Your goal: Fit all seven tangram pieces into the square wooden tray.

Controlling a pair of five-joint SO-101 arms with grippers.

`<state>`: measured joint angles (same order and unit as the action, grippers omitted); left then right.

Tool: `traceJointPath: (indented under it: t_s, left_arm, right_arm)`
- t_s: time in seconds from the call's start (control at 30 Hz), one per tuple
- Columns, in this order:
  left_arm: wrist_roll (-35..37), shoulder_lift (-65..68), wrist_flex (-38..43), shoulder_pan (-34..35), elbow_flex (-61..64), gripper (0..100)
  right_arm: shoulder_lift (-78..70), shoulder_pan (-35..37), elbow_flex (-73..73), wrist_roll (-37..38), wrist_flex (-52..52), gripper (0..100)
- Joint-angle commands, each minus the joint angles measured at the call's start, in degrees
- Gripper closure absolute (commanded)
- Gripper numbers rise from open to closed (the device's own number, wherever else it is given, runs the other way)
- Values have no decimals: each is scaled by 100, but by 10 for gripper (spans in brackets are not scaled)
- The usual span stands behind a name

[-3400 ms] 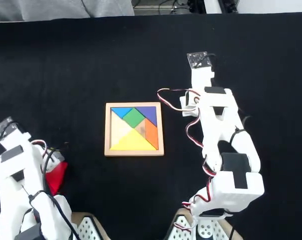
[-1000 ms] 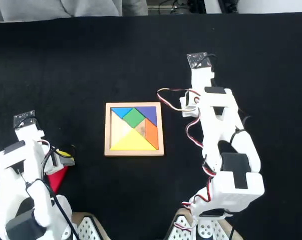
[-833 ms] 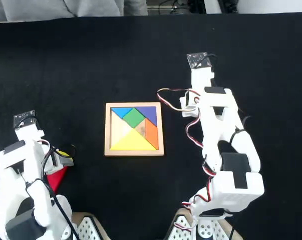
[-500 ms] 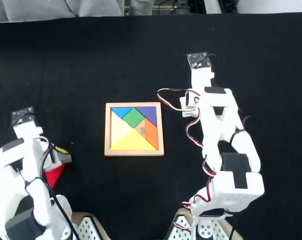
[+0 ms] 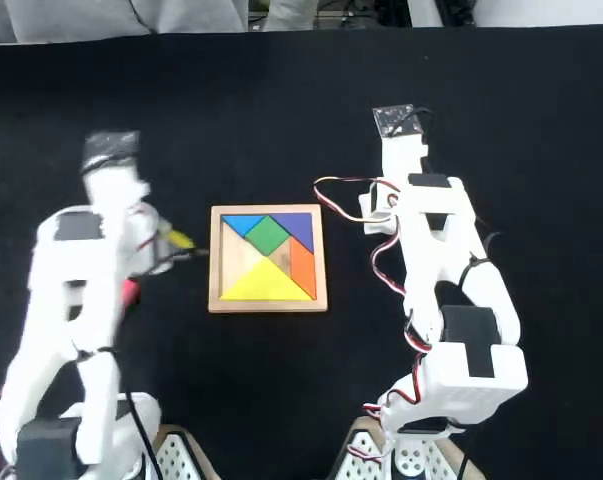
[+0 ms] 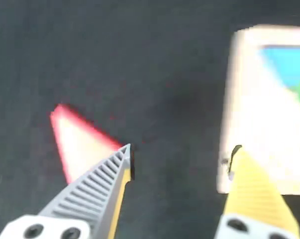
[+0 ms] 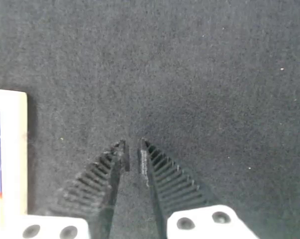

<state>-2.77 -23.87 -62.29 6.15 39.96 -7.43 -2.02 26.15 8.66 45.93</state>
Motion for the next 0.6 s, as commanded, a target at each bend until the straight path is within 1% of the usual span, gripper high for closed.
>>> traceJointPath:
  t_s: [0.0,0.03,0.1,0.17,0.23,0.3,0.37,0.43,0.57]
  left_arm:
    - [413,237,-114,-1086,-927,690]
    - [404,369,-149,-1059,-1033,690]
    - [343,598,-536,-760,-1279,690]
    - [299,774,-923,-119,-1393,688]
    - [281,826,-1116,673,-1385,685]
    - [-158,818,-1116,1305,-1244,676]
    - [-659,818,-1152,1710,-1024,635]
    - [-897,835,-1011,1930,-699,611]
    - [-932,888,-123,2237,-154,612]
  right_arm:
    - [92,35,-13,44,35,952]
    - [92,35,-13,44,35,952]
    - [92,35,-13,44,35,952]
    - [84,35,-13,44,35,952]
    - [92,53,-13,44,35,952]
    - [92,62,-13,53,35,952]
    - [92,62,-13,53,35,952]
    - [92,70,-13,53,35,952]
    - [75,70,-13,53,35,952]
